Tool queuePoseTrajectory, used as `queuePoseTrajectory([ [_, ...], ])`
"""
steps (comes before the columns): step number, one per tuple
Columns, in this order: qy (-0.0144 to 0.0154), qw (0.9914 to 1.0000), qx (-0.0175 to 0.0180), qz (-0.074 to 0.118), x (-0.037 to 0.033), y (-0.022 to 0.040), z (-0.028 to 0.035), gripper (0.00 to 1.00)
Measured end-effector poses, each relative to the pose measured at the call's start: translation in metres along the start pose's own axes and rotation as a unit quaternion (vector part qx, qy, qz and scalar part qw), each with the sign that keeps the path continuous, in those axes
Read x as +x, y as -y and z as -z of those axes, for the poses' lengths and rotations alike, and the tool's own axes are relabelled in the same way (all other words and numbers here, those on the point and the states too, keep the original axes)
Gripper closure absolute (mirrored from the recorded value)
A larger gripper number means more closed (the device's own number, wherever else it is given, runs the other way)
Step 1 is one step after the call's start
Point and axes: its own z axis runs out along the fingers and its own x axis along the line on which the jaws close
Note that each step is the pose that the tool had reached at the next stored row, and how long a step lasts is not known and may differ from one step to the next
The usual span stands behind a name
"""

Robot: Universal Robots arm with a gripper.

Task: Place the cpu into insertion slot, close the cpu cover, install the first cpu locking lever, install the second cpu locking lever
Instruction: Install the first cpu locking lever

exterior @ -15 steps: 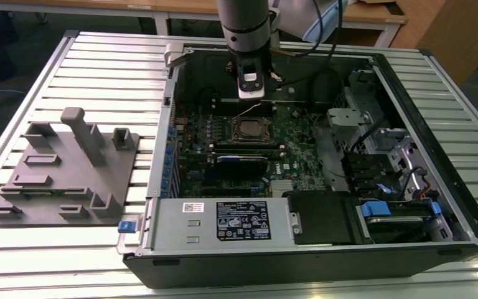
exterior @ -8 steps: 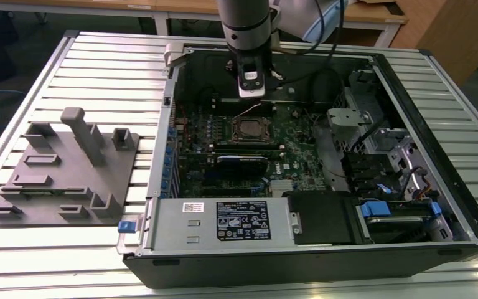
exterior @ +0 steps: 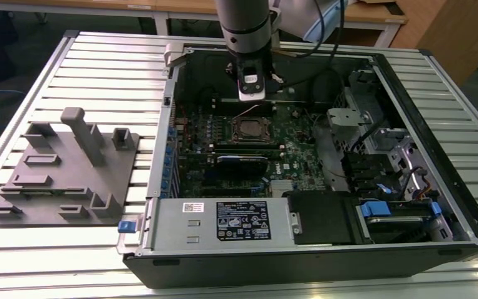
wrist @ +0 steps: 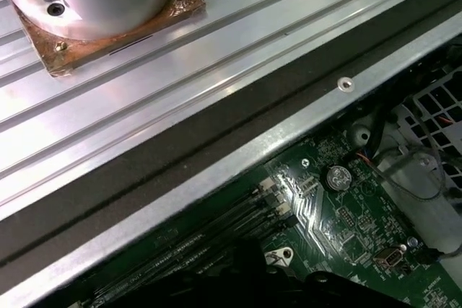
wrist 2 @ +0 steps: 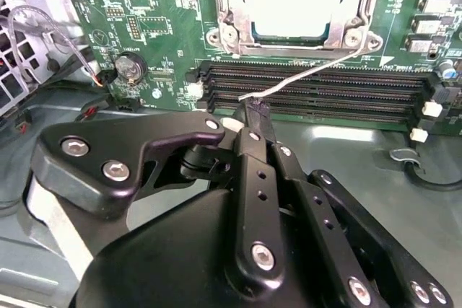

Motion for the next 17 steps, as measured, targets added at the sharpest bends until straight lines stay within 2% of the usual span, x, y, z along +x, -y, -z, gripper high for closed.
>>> queuePoseTrajectory([
  [7,0.003,0.99999,-0.0021,0.001,-0.0011,0.0041,-0.002,0.89],
  [15,0.0103,0.99992,-0.0071,0.003,-0.0001,0.0075,-0.0092,0.89],
  [17,0.0113,0.9999,-0.0083,0.003,0.0007,0.0083,-0.0099,0.89],
])
